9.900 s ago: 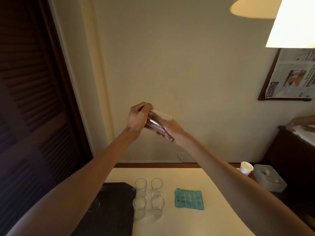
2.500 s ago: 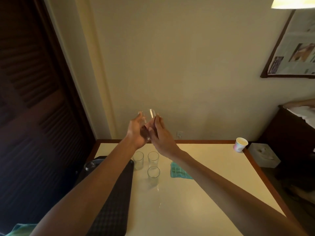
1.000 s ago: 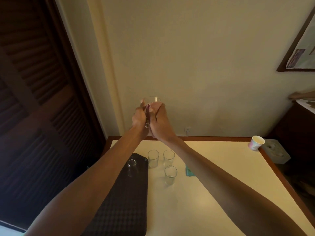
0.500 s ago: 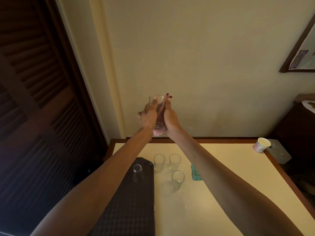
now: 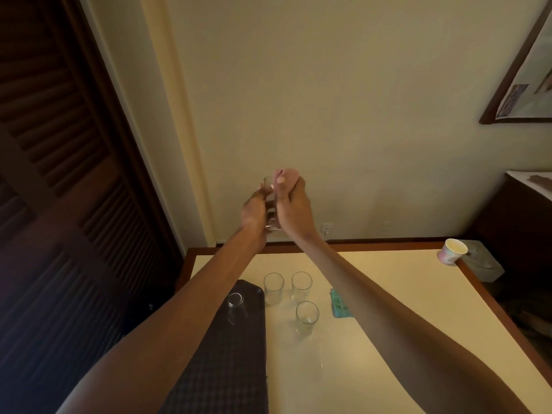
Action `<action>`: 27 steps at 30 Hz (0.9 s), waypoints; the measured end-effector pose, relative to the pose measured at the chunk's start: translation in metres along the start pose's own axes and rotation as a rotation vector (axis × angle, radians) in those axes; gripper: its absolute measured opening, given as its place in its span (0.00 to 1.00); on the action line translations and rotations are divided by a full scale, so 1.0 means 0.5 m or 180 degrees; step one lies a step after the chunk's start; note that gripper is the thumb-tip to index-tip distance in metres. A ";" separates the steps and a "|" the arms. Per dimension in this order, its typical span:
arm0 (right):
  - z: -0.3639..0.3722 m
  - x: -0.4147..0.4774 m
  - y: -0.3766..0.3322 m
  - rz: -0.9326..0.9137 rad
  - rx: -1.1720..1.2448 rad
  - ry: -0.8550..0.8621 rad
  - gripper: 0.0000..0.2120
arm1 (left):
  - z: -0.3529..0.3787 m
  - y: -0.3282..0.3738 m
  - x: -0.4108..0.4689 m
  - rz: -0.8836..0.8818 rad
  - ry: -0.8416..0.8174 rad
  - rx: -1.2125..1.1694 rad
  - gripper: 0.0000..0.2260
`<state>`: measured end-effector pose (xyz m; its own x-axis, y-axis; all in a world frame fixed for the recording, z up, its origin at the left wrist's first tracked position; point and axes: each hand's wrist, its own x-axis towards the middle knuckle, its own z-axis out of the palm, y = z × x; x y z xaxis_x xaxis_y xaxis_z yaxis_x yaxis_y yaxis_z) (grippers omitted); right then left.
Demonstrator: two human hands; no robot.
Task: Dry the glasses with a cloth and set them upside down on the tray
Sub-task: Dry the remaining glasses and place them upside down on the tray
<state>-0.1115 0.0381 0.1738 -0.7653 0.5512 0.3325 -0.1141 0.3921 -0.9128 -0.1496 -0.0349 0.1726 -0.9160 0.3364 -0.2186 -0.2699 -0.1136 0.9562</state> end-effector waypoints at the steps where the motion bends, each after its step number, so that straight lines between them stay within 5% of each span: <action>1: -0.011 0.013 -0.005 0.0206 0.0040 0.0009 0.20 | 0.004 -0.002 -0.006 0.0047 -0.0056 0.0025 0.19; 6: -0.016 0.072 -0.011 0.1397 0.0737 -0.0283 0.35 | 0.042 0.016 -0.024 0.0260 0.0004 0.0279 0.26; 13: -0.031 0.050 -0.006 0.1457 0.0977 -0.0634 0.29 | 0.056 0.018 0.004 0.0235 0.0428 0.0417 0.40; 16: -0.036 0.017 -0.011 0.1000 0.0557 -0.0764 0.30 | 0.059 0.037 -0.007 0.0283 0.0495 0.0154 0.34; 22: -0.030 -0.022 0.017 -0.0074 -0.0056 -0.0869 0.17 | 0.044 0.027 0.012 0.0125 0.0491 -0.0294 0.24; 27: -0.032 -0.014 0.014 -0.0661 -0.0748 -0.0336 0.28 | 0.046 0.030 -0.005 -0.0168 0.0194 -0.0479 0.21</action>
<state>-0.0969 0.0492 0.1689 -0.8038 0.3672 0.4681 -0.1347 0.6540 -0.7444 -0.1444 -0.0162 0.1920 -0.9144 0.2888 -0.2836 -0.3554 -0.2376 0.9040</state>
